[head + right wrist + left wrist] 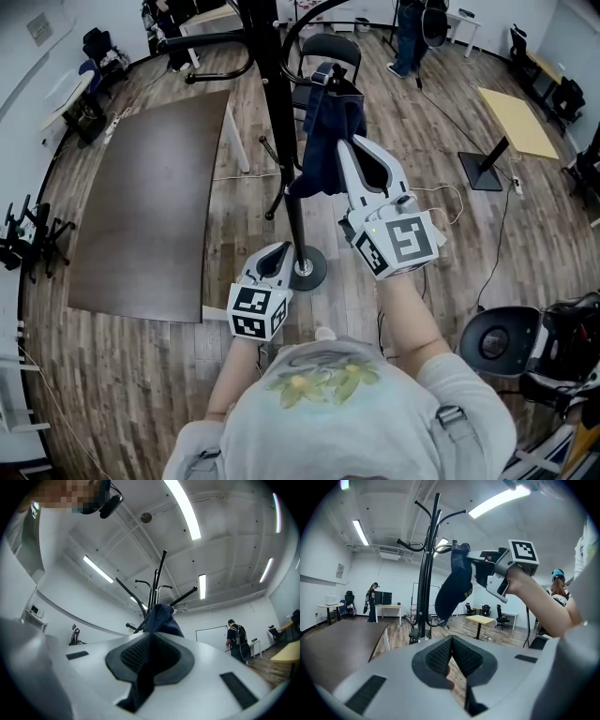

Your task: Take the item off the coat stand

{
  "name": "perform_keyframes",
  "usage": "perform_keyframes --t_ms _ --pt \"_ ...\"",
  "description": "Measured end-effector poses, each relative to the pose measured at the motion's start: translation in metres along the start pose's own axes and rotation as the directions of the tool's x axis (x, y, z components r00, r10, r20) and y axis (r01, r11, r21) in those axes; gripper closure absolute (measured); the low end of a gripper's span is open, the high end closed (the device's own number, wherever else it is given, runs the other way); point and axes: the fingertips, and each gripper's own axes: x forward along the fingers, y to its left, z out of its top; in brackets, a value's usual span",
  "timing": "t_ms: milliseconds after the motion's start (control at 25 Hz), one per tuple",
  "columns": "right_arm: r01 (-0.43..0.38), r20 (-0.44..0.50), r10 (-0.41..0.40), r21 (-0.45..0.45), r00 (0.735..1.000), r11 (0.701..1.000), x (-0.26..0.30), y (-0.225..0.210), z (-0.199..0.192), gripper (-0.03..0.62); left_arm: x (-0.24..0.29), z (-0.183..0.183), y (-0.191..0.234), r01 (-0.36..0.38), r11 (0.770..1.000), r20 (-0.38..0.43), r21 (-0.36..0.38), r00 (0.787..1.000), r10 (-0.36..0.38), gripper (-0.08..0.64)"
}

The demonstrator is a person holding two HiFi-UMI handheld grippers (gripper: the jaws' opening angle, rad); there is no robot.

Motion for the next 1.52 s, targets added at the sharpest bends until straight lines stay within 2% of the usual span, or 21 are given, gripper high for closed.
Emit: perform_keyframes --t_ms 560,1040,1520 --pt "0.011 0.008 -0.011 0.007 1.000 1.000 -0.029 -0.004 -0.006 0.563 0.003 -0.005 -0.009 0.033 0.999 -0.010 0.008 0.999 -0.033 0.545" --pt "0.009 -0.043 -0.010 -0.019 0.999 1.000 -0.056 0.001 -0.030 0.561 0.007 -0.010 -0.019 0.065 0.998 -0.017 0.007 0.998 -0.065 0.545" --pt "-0.018 -0.131 0.021 0.025 0.991 1.000 -0.082 0.013 -0.065 0.561 0.010 -0.011 -0.024 0.072 0.997 -0.017 -0.001 0.997 -0.072 0.545"
